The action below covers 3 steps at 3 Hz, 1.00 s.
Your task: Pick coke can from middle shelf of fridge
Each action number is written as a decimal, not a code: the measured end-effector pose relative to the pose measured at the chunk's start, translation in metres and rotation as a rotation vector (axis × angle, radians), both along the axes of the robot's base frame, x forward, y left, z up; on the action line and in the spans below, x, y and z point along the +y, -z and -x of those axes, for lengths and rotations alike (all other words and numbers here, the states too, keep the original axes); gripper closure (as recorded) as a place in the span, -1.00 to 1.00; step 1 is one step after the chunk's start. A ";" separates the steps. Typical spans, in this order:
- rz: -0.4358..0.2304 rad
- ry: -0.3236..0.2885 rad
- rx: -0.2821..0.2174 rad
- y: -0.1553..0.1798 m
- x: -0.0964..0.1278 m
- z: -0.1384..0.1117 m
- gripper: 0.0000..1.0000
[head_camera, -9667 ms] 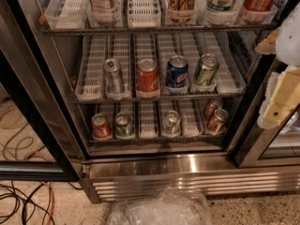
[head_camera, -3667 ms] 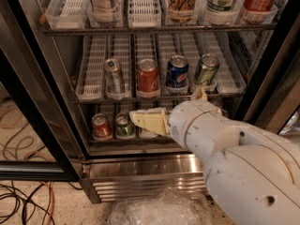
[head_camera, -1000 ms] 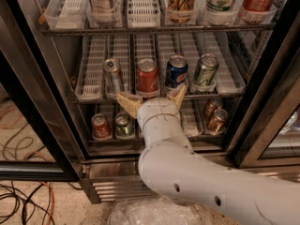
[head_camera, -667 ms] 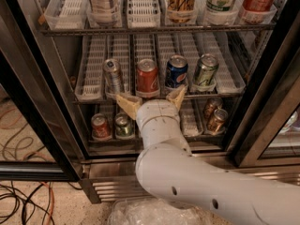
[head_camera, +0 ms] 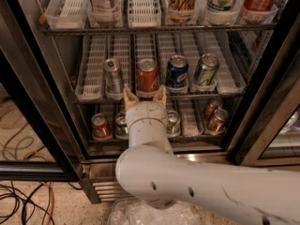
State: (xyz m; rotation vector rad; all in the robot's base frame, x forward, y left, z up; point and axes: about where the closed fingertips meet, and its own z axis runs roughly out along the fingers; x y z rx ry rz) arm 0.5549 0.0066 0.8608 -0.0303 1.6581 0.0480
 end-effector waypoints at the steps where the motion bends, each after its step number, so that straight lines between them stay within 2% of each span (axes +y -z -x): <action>1: 0.010 0.027 -0.022 -0.001 0.004 -0.009 -0.32; 3: 0.021 0.032 -0.049 0.004 0.011 -0.031 -0.28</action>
Offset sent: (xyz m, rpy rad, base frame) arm 0.0279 0.0174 -0.0076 -0.0209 -0.0509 -0.0277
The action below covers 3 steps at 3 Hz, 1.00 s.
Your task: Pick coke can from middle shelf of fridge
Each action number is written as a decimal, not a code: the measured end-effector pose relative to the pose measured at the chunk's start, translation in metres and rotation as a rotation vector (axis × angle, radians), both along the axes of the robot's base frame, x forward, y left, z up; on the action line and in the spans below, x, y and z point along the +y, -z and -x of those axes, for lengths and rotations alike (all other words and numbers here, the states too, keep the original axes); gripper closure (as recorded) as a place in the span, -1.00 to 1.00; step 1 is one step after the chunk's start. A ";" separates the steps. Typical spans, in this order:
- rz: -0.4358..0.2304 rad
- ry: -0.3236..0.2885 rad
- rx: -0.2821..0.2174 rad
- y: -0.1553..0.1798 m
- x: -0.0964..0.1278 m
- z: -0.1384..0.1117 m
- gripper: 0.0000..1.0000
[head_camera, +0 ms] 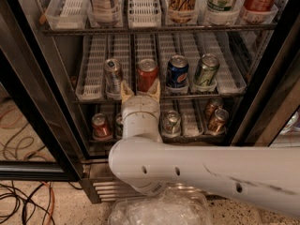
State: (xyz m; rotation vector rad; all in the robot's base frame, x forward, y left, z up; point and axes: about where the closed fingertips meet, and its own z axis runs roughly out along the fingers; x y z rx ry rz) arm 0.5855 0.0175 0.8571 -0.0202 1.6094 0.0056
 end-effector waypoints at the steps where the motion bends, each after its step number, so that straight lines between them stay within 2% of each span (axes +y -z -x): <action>1: 0.000 0.005 -0.003 0.004 -0.001 -0.010 -0.20; 3: 0.017 0.006 0.008 0.017 -0.015 -0.018 -0.20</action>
Offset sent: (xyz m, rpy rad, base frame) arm 0.0215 -0.0121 -0.0210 -0.0049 0.0098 0.0034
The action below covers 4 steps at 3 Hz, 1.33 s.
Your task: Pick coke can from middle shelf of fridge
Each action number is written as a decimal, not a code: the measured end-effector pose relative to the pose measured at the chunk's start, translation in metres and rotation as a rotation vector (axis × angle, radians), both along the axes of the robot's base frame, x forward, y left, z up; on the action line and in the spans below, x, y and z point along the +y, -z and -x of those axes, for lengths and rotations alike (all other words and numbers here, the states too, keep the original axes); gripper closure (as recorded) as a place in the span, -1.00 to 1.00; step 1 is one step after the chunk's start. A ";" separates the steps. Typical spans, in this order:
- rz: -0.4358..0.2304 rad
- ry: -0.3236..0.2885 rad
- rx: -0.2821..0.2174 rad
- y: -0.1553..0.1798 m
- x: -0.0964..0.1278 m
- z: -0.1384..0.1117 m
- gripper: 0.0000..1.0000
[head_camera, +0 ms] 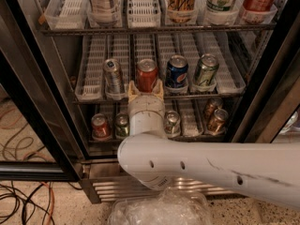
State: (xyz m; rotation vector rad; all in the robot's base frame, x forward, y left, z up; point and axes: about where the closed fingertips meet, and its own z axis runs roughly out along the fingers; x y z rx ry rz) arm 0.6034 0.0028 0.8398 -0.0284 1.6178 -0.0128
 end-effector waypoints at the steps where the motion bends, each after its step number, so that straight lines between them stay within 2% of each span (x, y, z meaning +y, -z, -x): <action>1: 0.023 0.011 -0.003 0.003 -0.010 -0.005 -0.24; 4: 0.018 -0.016 -0.021 -0.001 -0.001 -0.032 -0.22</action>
Offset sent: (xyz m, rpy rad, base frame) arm 0.0094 -0.0157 -0.0064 -0.0407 -0.0044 -0.0152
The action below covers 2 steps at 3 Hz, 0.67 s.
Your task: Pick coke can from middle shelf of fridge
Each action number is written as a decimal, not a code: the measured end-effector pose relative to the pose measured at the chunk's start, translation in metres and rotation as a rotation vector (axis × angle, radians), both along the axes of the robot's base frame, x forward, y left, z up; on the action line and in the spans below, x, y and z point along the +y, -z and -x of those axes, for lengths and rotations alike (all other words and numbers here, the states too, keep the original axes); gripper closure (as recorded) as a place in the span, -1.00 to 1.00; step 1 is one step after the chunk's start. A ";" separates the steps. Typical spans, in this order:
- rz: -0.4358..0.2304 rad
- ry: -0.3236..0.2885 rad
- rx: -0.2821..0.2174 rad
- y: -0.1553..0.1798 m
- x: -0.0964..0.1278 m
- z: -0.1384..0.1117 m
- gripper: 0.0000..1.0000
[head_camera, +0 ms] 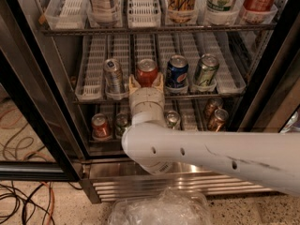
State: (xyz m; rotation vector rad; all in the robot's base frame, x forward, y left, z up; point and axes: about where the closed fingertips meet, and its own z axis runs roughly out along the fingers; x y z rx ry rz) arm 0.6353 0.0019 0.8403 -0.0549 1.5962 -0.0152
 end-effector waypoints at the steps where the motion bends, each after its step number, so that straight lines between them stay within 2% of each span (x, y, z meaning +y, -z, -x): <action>1: -0.037 0.007 0.004 -0.001 -0.003 -0.010 -0.24; 2: -0.065 0.006 -0.001 -0.006 -0.001 -0.021 -0.32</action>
Offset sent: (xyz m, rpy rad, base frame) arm 0.0336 0.0020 0.0121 0.1006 -0.0051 -0.0027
